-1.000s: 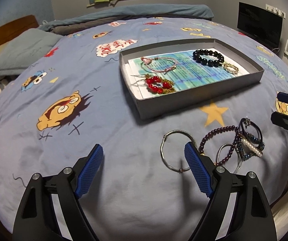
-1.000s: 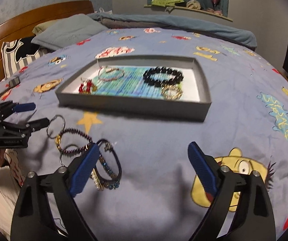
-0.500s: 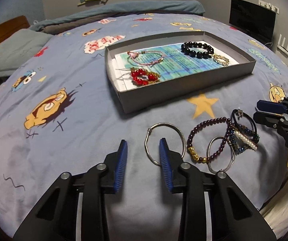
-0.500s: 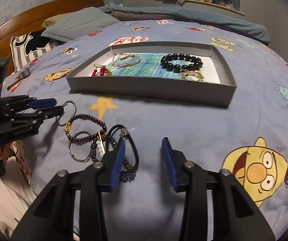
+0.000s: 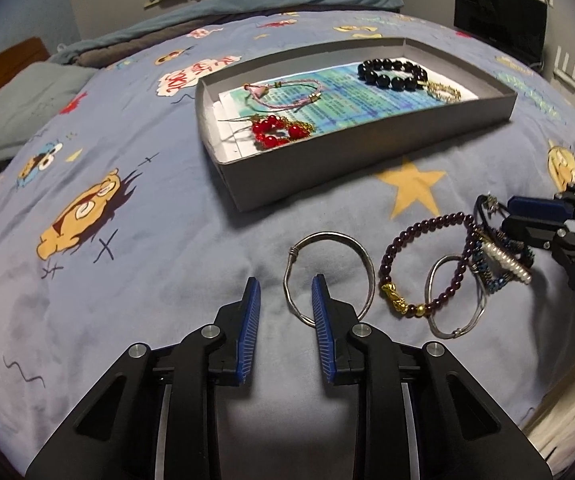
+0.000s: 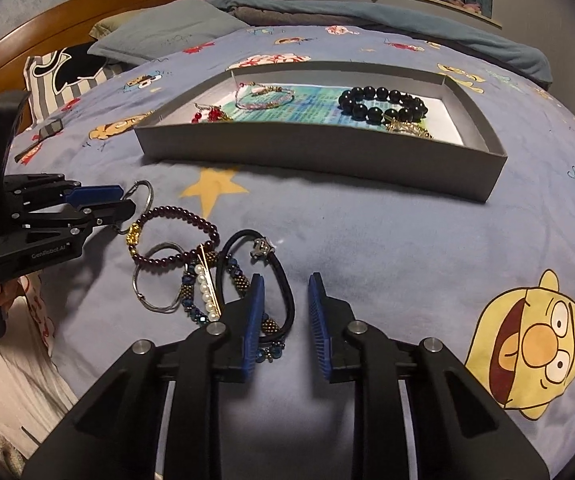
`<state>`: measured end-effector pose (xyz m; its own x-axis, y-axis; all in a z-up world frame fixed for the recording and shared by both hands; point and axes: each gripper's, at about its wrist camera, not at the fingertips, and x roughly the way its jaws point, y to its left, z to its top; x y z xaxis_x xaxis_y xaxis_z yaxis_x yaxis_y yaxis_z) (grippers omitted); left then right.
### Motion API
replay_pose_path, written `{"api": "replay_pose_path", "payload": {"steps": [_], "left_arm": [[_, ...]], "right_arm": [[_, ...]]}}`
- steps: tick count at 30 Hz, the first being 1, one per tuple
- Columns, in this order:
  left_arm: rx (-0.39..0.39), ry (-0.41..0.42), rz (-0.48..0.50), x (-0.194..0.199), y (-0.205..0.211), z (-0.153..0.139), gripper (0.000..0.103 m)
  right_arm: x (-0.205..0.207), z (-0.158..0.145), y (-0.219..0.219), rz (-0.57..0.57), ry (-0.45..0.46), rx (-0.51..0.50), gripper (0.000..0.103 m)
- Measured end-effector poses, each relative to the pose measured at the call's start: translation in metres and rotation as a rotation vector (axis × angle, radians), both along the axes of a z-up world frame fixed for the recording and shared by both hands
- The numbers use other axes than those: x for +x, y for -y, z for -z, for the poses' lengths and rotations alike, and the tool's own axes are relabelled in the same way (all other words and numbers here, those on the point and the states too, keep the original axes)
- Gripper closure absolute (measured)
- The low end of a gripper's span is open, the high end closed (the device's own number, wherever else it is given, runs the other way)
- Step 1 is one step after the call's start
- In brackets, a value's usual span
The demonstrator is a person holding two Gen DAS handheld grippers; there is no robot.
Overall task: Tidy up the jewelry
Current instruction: 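Grasp the silver hoop with left tool while right tool grasps black cord bracelet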
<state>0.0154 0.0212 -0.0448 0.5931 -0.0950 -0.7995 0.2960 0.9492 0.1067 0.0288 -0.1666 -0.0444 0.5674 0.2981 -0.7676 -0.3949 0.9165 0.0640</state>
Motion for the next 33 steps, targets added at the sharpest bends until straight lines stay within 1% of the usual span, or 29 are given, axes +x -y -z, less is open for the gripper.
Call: {"api": "replay_pose_path", "payload": {"steps": [2, 3, 4, 7, 8, 10, 13, 19, 27, 33], "left_arm": [[0.013, 0.006, 0.006, 0.001, 0.002, 0.001, 0.077], [0.011, 0.009, 0.004, 0.001, 0.002, 0.001, 0.081], [0.009, 0.012, 0.002, 0.001, 0.001, 0.0, 0.087], [0.0, 0.014, -0.004, 0.002, -0.003, -0.001, 0.092], [-0.005, 0.014, -0.005, 0.002, -0.004, -0.001, 0.093], [-0.01, 0.017, -0.006, 0.002, -0.005, -0.002, 0.095], [-0.017, 0.031, -0.004, 0.0, -0.006, -0.005, 0.098], [-0.028, 0.083, 0.004, -0.008, -0.005, -0.016, 0.099], [-0.028, 0.143, 0.014, -0.016, -0.003, -0.03, 0.099], [-0.052, 0.154, 0.018, -0.016, -0.004, -0.041, 0.099]], "right_arm": [[0.0, 0.002, 0.0, 0.0, 0.0, -0.005, 0.08], [0.001, 0.002, -0.001, -0.001, 0.001, -0.009, 0.08], [0.001, 0.003, -0.001, 0.001, 0.002, -0.014, 0.082], [0.001, 0.001, 0.003, 0.005, -0.004, 0.006, 0.095], [0.001, 0.001, 0.004, 0.005, -0.007, 0.013, 0.097], [0.001, -0.001, 0.007, 0.009, -0.008, 0.023, 0.099], [-0.002, -0.007, 0.01, 0.017, 0.018, 0.031, 0.099], [-0.007, -0.021, 0.017, 0.037, 0.082, 0.068, 0.099], [-0.007, -0.032, 0.02, 0.047, 0.108, 0.091, 0.099], [-0.004, -0.046, 0.02, 0.051, 0.136, 0.112, 0.099]]}}
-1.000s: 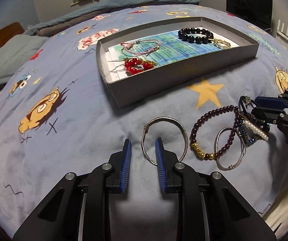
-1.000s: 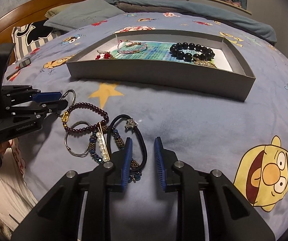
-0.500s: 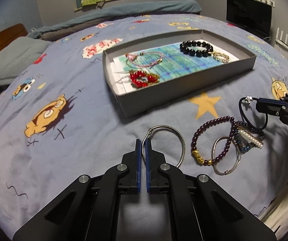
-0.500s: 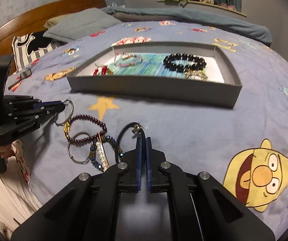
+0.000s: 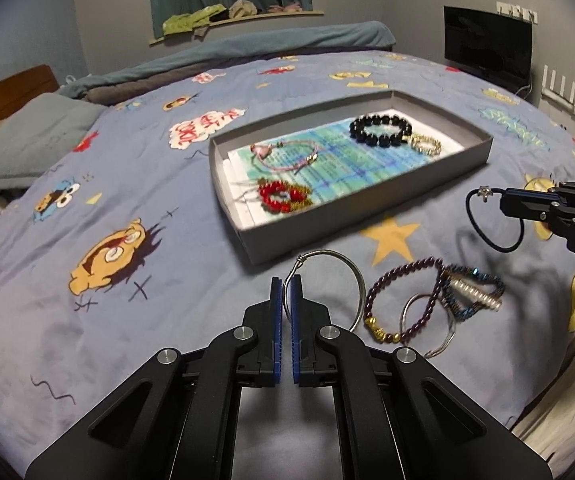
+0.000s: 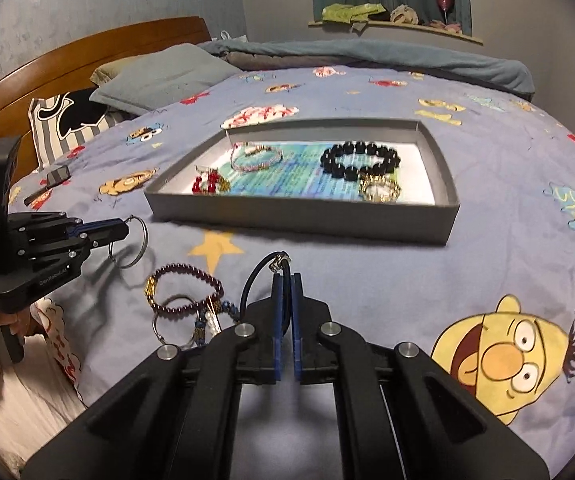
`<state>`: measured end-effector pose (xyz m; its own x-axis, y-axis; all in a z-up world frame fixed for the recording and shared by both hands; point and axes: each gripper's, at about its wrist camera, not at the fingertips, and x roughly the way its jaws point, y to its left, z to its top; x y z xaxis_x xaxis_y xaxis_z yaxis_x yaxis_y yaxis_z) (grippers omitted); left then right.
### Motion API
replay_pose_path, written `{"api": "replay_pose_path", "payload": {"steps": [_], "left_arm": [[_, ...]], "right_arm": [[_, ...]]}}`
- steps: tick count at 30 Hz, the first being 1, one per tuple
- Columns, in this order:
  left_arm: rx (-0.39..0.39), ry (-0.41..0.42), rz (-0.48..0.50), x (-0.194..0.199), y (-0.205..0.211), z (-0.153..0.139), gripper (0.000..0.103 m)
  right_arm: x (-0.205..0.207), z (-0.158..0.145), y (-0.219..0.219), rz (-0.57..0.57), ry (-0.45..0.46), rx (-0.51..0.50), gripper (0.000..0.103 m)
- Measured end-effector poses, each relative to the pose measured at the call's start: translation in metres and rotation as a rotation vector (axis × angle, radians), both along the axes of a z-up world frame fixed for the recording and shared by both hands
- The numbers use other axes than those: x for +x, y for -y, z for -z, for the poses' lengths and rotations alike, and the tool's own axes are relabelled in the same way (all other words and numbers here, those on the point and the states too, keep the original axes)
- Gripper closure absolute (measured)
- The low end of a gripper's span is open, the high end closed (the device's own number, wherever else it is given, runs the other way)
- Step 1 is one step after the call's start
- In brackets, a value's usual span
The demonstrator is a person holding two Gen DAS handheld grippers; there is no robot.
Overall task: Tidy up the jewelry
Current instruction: 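Grasp the silver hoop with left tool while right tool grasps black cord bracelet, then carry hoop and cord bracelet into the grey box and open both tools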
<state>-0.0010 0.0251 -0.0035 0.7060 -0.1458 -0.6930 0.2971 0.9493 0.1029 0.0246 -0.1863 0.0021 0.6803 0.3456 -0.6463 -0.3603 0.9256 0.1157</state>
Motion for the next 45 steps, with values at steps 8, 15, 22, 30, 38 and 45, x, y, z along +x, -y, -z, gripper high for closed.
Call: {"api": "replay_pose_path", "payload": {"steps": [8, 15, 22, 30, 38, 45], "left_arm": [[-0.019, 0.048, 0.016, 0.015, 0.01, -0.03, 0.099], [-0.047, 0.083, 0.023, 0.038, 0.027, -0.053, 0.099], [-0.088, 0.07, 0.007, 0.076, 0.038, -0.055, 0.099], [-0.113, -0.011, 0.013, 0.104, 0.045, -0.025, 0.099], [-0.134, -0.066, 0.011, 0.121, 0.044, -0.003, 0.099], [-0.121, -0.09, 0.019, 0.128, 0.047, 0.009, 0.098]], "right_arm": [[0.019, -0.029, -0.002, 0.02, 0.055, 0.018, 0.099], [0.045, -0.052, -0.003, 0.05, 0.099, 0.04, 0.099], [0.075, -0.05, 0.007, 0.111, 0.089, 0.085, 0.099], [0.101, -0.019, 0.007, 0.118, 0.024, 0.088, 0.099], [0.115, 0.004, -0.002, 0.102, -0.033, 0.07, 0.099], [0.123, 0.013, -0.008, 0.11, -0.047, 0.037, 0.099]]}}
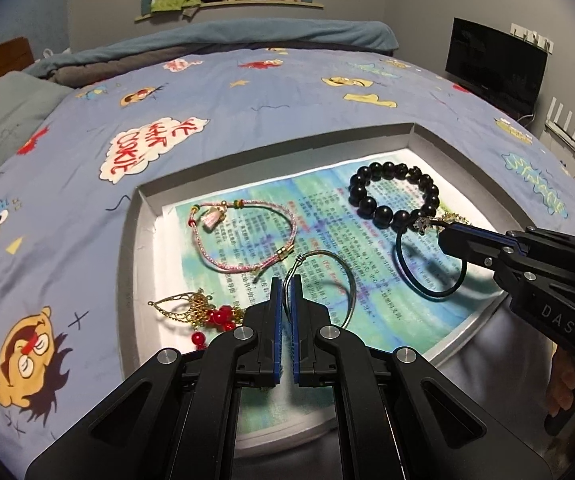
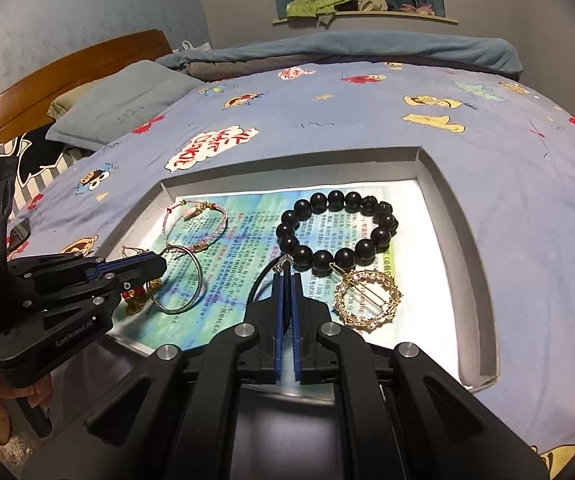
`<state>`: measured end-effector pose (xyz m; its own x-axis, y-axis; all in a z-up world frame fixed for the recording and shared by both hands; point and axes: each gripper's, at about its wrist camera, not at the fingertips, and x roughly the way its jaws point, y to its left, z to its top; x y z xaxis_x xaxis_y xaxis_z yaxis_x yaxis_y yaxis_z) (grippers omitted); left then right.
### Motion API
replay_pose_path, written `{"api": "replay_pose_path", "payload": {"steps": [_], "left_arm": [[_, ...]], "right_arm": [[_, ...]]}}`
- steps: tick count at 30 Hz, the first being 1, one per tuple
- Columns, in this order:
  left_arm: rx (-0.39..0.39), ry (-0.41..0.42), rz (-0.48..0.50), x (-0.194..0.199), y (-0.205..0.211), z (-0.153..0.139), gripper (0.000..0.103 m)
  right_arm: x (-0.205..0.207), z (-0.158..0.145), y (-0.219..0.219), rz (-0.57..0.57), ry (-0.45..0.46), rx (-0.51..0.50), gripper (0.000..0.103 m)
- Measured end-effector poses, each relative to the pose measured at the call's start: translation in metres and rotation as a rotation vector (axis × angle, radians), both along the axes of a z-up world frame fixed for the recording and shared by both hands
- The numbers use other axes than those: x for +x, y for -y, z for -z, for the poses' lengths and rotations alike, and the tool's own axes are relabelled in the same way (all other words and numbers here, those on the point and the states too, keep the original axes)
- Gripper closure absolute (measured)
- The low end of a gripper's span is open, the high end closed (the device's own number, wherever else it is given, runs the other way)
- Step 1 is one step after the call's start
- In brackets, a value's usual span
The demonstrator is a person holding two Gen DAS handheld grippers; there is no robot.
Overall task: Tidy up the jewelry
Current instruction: 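Carry hoop and cord bracelet into the grey box and open both tools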
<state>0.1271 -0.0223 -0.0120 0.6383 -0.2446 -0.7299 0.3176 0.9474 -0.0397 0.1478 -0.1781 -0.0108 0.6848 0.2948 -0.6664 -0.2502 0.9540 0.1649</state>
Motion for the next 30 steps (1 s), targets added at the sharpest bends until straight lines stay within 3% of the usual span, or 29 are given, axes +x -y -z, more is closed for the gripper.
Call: {"api": "replay_pose_path", "payload": {"steps": [11, 27, 30], "left_arm": [[0.045, -0.015, -0.002, 0.003, 0.004, 0.008, 0.098], [0.038, 0.021, -0.007, -0.005, 0.003, -0.003, 0.098], [0.042, 0.022, -0.007, -0.008, 0.003, -0.004, 0.097]], "right_arm": [[0.003, 0.006, -0.011, -0.011, -0.002, -0.073, 0.099], [0.0, 0.003, -0.003, -0.006, 0.003, -0.041, 0.097], [-0.003, 0.0, 0.001, -0.001, 0.009, -0.031, 0.087]]}}
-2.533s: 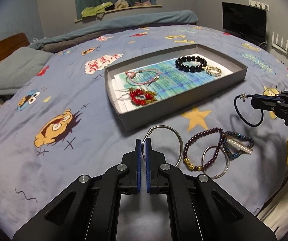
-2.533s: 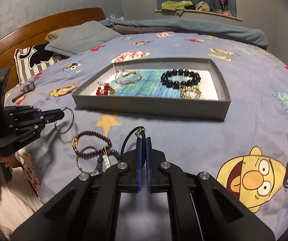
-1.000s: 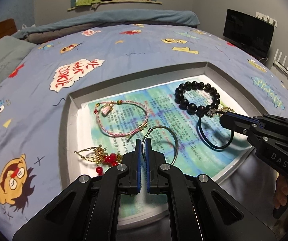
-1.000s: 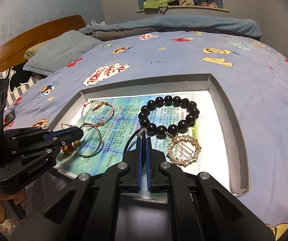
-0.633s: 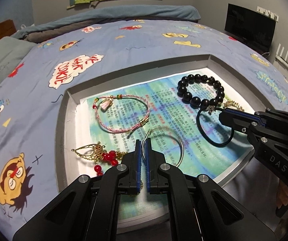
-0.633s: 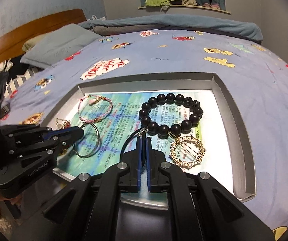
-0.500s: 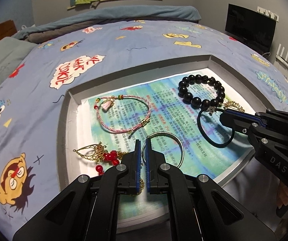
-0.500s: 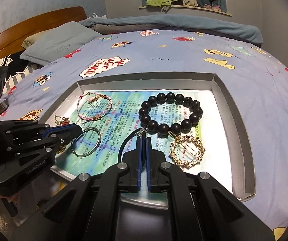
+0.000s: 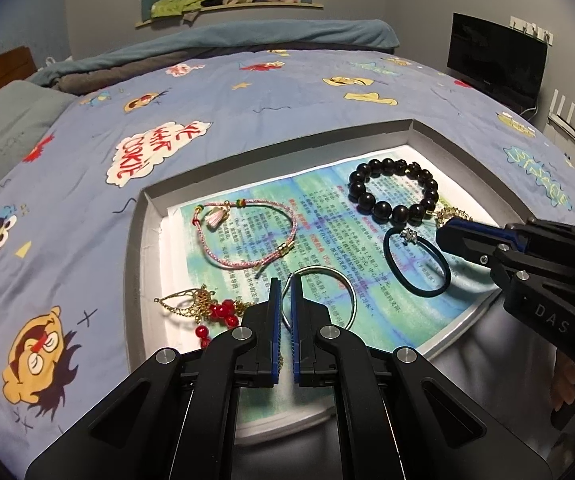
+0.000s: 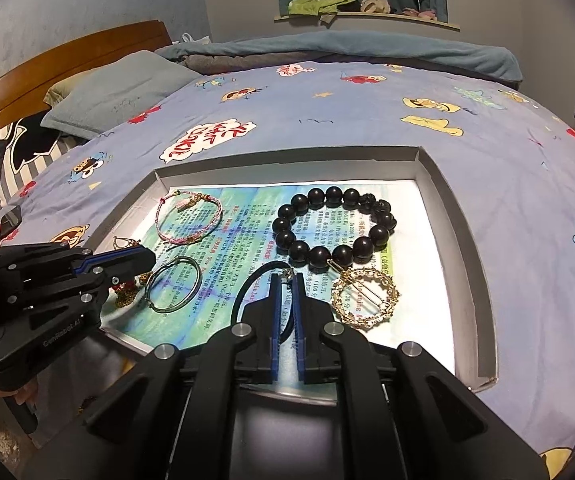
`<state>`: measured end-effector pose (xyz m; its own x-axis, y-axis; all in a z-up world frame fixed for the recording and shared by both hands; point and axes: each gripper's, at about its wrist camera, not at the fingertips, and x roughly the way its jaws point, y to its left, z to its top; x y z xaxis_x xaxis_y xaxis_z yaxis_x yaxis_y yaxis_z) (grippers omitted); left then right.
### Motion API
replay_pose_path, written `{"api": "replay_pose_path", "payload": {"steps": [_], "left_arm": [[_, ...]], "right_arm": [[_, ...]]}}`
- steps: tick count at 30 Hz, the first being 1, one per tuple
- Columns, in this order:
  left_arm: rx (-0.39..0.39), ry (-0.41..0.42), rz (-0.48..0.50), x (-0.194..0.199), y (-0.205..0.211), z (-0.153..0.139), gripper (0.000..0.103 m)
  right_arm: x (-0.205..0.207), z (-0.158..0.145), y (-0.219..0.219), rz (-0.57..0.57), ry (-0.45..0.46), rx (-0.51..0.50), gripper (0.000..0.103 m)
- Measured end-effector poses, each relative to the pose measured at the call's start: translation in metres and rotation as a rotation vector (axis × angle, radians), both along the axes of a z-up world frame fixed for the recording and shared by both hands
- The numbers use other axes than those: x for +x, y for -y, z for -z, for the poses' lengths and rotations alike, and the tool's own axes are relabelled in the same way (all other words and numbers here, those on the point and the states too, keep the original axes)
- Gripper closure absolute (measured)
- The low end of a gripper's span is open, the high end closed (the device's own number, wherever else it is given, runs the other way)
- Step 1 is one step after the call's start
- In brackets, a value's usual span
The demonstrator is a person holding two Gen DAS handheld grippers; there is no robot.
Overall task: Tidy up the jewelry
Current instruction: 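Carry hoop and cord bracelet into the grey box and open both tools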
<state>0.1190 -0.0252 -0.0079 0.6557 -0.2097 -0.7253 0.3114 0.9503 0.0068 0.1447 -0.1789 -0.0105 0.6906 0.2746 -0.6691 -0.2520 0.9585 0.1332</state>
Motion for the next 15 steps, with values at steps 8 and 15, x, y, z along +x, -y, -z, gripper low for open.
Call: {"api": "replay_pose_path", "payload": {"steps": [8, 15], "left_arm": [[0.008, 0.031, -0.011, -0.012, -0.005, -0.008, 0.085], [0.027, 0.084, -0.024, -0.026, -0.011, -0.019, 0.068]], "right_arm": [[-0.013, -0.012, 0.013, 0.025, 0.038, 0.005, 0.072], [-0.028, -0.019, 0.02, 0.039, 0.067, -0.017, 0.065]]}}
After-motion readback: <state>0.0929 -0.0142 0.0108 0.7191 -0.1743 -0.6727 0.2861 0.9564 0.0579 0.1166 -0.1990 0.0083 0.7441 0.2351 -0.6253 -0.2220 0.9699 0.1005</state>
